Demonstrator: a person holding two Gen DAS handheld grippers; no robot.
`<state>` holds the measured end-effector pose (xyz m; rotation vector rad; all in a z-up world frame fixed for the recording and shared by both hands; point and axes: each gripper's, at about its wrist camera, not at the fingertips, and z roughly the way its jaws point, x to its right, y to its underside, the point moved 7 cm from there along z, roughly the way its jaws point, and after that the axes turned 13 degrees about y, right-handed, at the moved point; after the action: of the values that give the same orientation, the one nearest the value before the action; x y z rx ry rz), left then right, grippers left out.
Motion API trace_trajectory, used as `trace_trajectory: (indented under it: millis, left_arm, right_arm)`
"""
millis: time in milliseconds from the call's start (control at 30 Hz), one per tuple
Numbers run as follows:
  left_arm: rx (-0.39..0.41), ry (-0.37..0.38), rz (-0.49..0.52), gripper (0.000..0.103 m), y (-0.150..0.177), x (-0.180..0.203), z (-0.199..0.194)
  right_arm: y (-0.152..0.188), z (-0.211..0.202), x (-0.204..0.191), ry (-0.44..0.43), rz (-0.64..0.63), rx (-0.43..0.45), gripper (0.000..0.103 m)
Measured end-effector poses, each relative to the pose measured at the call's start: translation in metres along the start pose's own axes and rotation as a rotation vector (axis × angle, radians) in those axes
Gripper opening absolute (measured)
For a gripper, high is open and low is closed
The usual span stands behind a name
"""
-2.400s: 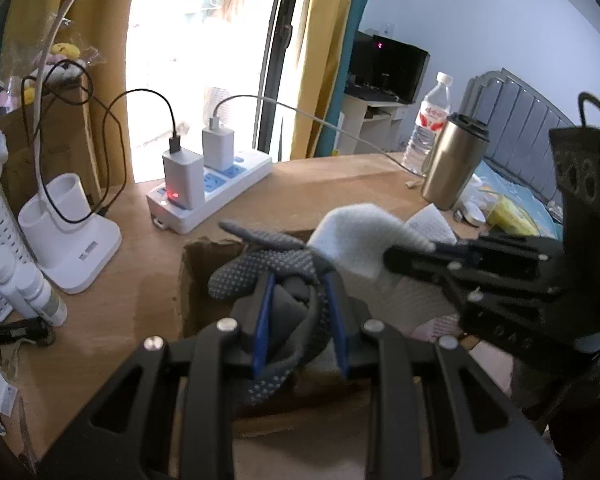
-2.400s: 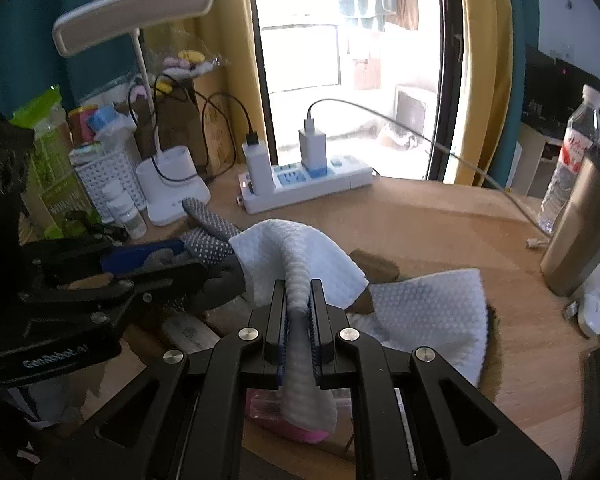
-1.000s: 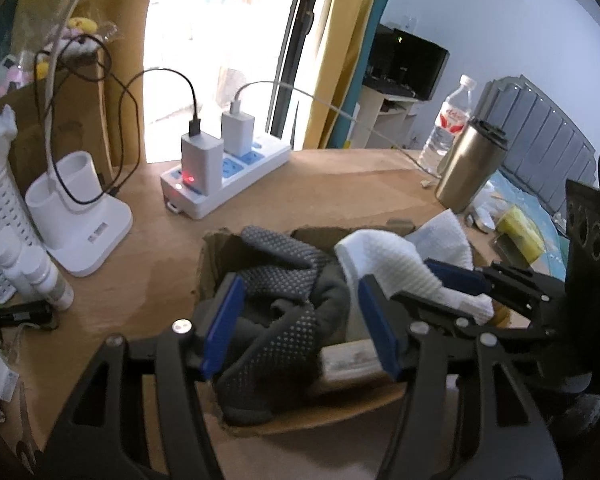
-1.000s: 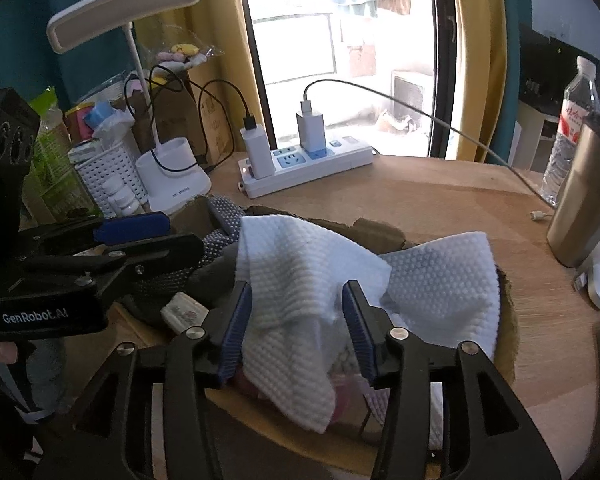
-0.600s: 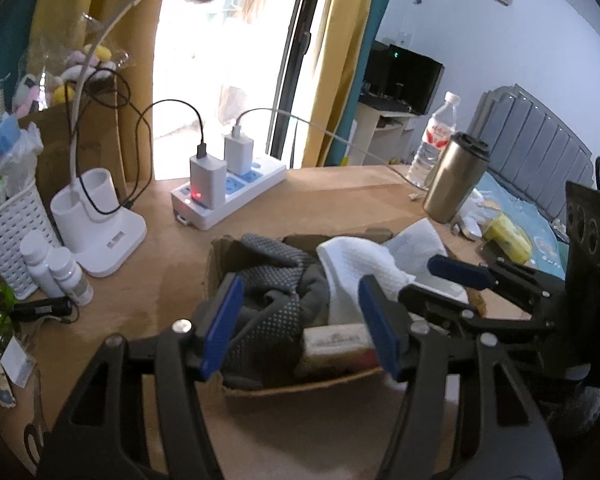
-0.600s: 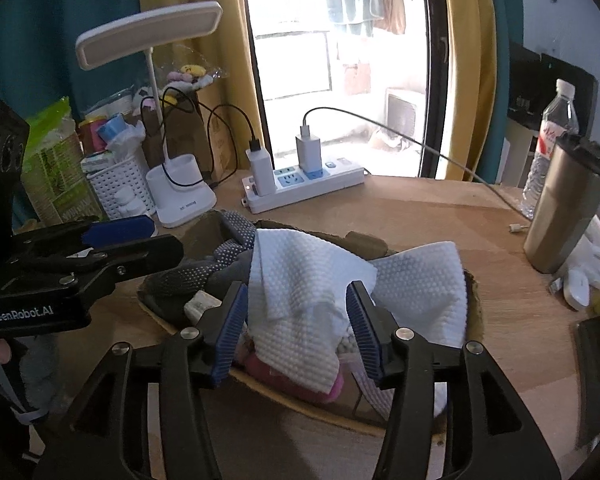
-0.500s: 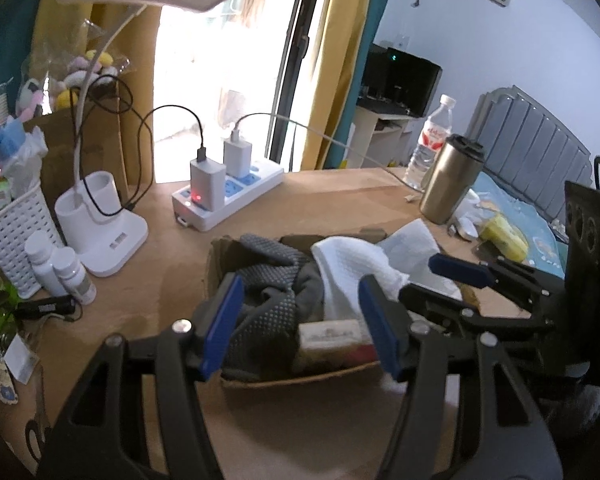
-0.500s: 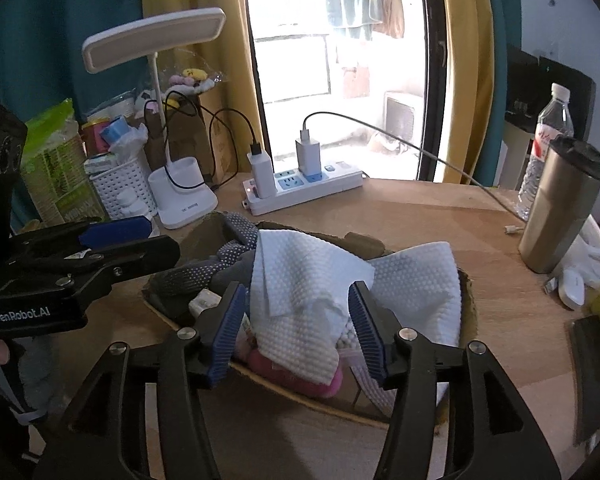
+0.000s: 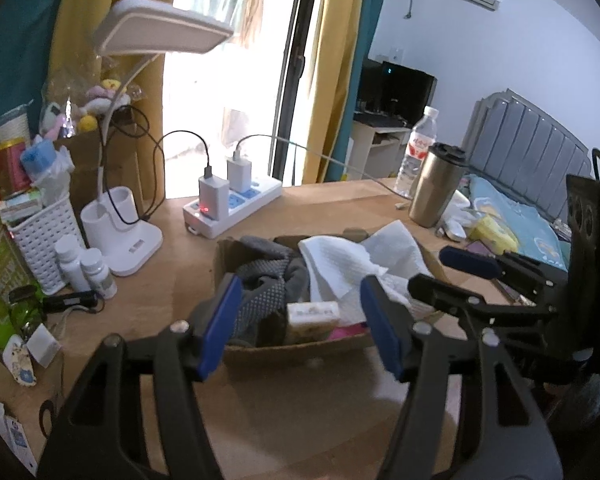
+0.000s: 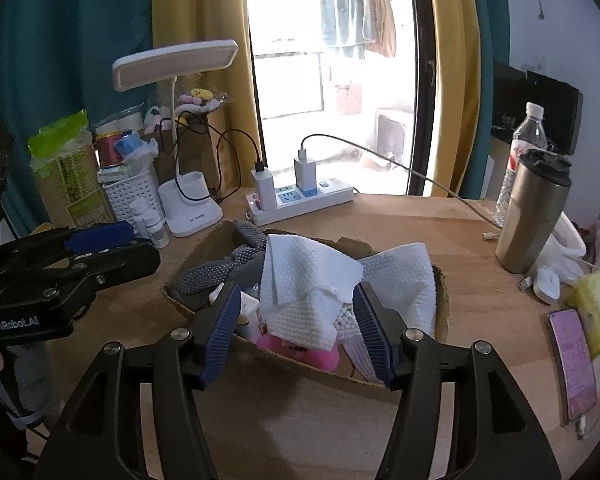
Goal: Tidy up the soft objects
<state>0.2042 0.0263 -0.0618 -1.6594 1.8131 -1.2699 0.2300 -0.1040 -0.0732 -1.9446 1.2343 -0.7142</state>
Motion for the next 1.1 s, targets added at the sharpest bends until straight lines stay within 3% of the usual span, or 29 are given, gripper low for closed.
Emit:
trace_trajectory:
  millis: [67, 267, 400, 567, 800, 1000, 1100]
  left_arm:
    - [0.012, 0.002, 0.004, 0.083, 0.002, 0.004, -0.007]
    - [0.027, 0.005, 0.017, 0.084, 0.009, 0.016, -0.022]
    - [0.033, -0.010, 0.025, 0.094, 0.014, 0.023, -0.030]
    - [0.058, -0.011, 0.026, 0.095, 0.019, 0.033, -0.042]
    - [0.077, -0.075, 0.054, 0.097, 0.029, 0.047, -0.056]
    - [0.142, -0.082, 0.064, 0.097, 0.033, 0.059, -0.077]
    - [0.191, -0.124, 0.094, 0.097, 0.035, 0.068, -0.092]
  right_arm:
    - [0.001, -0.007, 0.001, 0.006, 0.003, 0.009, 0.063]
    - [0.005, -0.028, 0.006, 0.022, 0.015, 0.038, 0.066]
    - [0.009, -0.042, 0.007, 0.035, 0.019, 0.057, 0.067]
    - [0.013, -0.059, 0.012, 0.058, 0.025, 0.086, 0.067]
    - [0.021, -0.081, 0.017, 0.093, 0.029, 0.119, 0.071]
    - [0.025, -0.105, 0.022, 0.126, 0.041, 0.162, 0.079]
    - [0.027, -0.118, 0.025, 0.144, 0.042, 0.185, 0.082]
